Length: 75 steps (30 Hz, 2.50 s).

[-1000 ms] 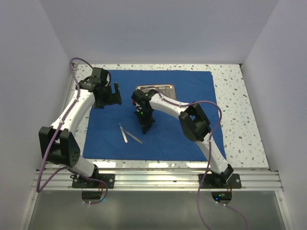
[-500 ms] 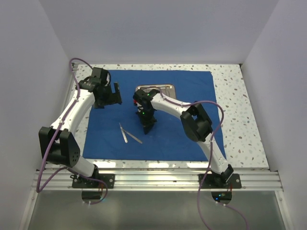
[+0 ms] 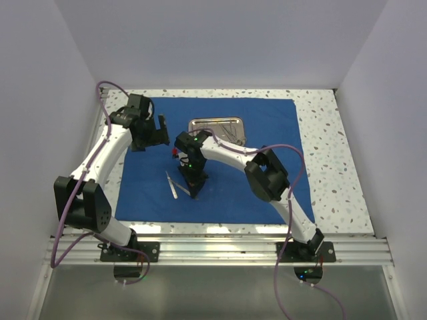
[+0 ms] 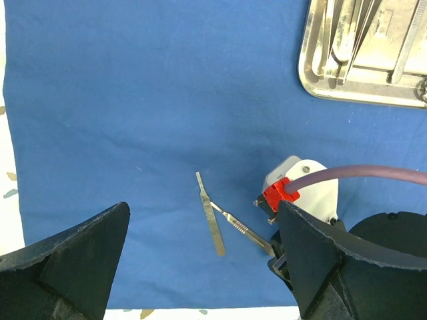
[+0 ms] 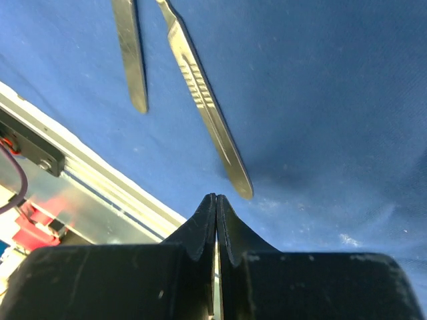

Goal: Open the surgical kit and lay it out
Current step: Adjust the medical item in the surgical kit.

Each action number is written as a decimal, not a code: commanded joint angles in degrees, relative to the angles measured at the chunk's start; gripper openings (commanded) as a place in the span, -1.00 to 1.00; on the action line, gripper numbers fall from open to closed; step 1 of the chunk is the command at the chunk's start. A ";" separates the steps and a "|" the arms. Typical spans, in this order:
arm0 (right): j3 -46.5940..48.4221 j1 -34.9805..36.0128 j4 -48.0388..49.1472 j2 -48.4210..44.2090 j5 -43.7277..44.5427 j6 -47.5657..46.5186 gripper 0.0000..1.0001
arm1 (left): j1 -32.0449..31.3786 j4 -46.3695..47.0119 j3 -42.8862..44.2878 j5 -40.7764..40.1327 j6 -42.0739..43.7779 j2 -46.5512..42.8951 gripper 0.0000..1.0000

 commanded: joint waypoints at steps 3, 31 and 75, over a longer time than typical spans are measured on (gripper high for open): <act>1.45 0.76 -1.92 0.04 -3.54 -1.60 -1.00 | 0.20 1.30 -0.61 0.64 -0.97 -2.14 0.92; 0.48 -0.47 3.09 0.57 7.10 1.74 -0.05 | 0.20 -2.74 7.30 -13.94 -3.25 -9.96 0.95; 13.07 5.96 4.15 4.89 -4.79 2.53 0.82 | 0.20 -2.74 7.83 -14.65 -3.25 -10.40 0.93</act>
